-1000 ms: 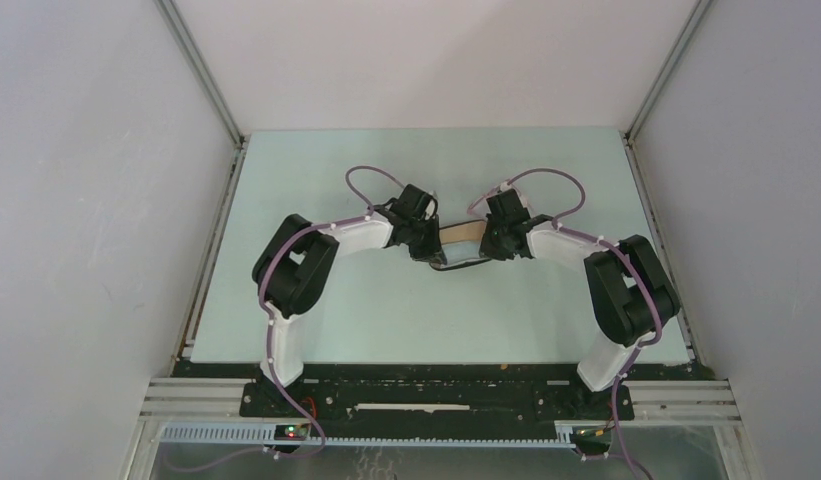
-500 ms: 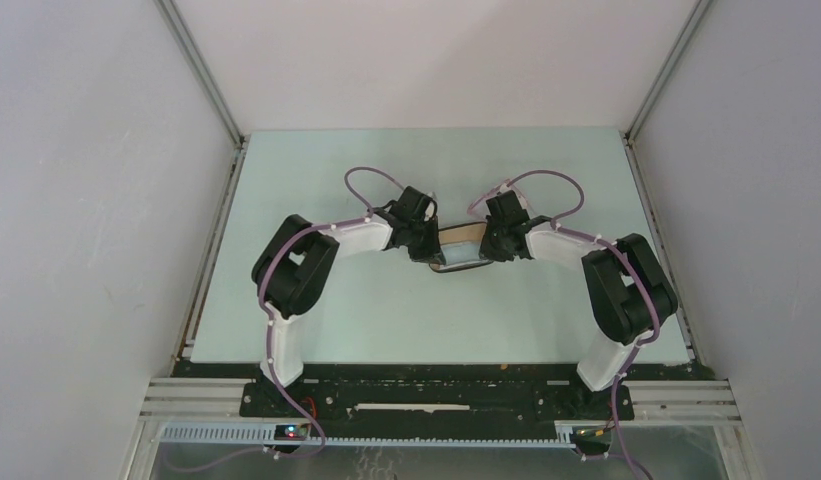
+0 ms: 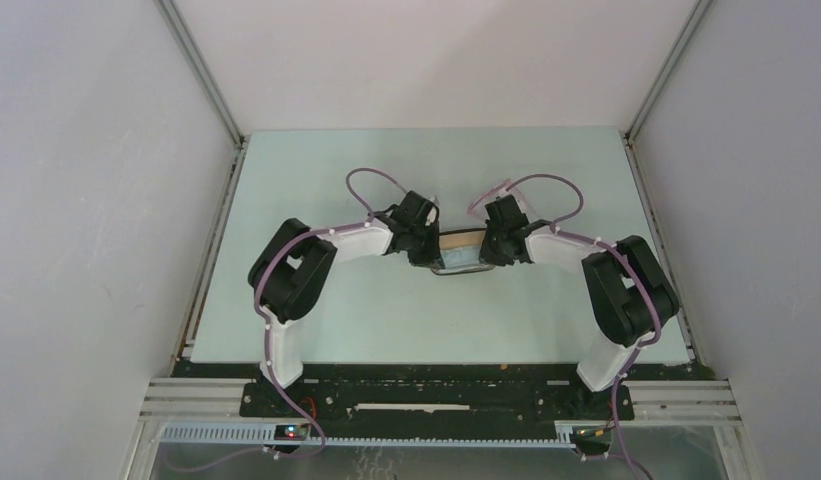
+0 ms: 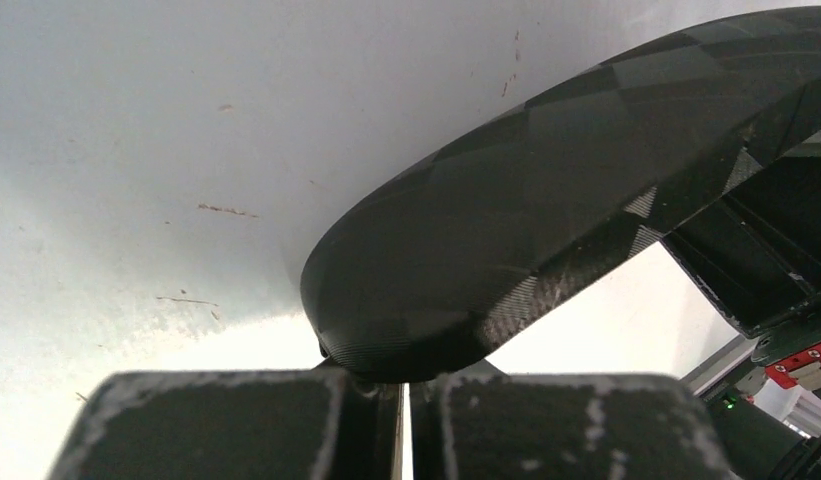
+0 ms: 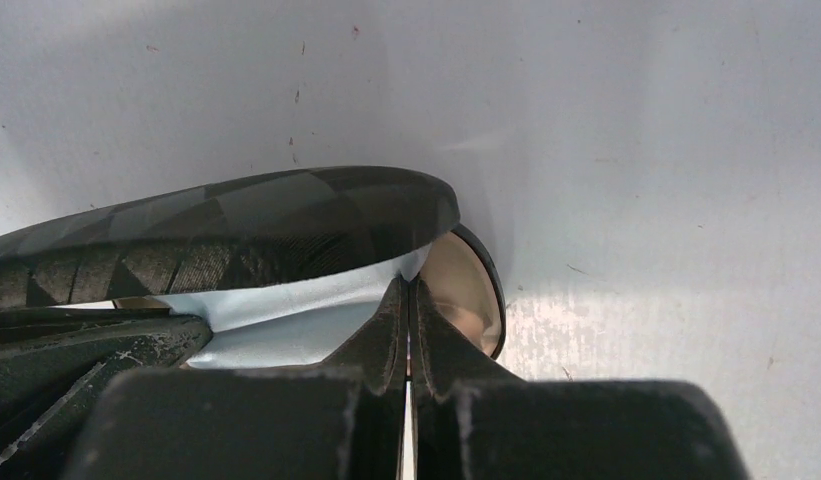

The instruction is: Organize the sunglasses

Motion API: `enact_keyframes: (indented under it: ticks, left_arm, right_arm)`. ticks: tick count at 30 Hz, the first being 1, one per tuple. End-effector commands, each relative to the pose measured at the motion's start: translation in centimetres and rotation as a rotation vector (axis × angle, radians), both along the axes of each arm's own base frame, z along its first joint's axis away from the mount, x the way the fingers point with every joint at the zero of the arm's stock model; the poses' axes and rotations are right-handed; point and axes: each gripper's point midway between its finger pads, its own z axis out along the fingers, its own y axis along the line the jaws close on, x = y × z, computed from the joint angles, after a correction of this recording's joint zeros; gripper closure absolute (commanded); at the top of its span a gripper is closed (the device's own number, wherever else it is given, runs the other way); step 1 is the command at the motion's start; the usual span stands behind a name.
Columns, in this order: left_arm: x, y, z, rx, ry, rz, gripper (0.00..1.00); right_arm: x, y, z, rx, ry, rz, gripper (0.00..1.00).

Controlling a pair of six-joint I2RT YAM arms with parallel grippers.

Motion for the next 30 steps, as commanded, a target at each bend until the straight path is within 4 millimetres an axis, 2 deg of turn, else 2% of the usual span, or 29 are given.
enact_keyframes:
  ticks: [1, 13, 27, 30]
  left_arm:
    - [-1.6, 2.0, 0.1, 0.078, 0.000, -0.016, 1.00]
    - [-2.2, 2.1, -0.2, 0.099, -0.001, -0.018, 1.00]
    - [-2.7, 2.8, -1.3, 0.181, -0.005, -0.018, 1.00]
    - [-2.4, 3.1, -0.8, 0.201, -0.029, -0.002, 0.89]
  right_arm:
    - [0.1, -1.7, 0.9, -0.063, -0.048, -0.036, 1.00]
    - [-0.8, -2.3, 1.2, -0.088, -0.065, -0.056, 1.00]
    - [-1.6, -2.4, 0.2, -0.102, -0.046, -0.057, 1.00]
    - [-1.6, -2.4, 0.4, -0.104, -0.051, -0.056, 0.97]
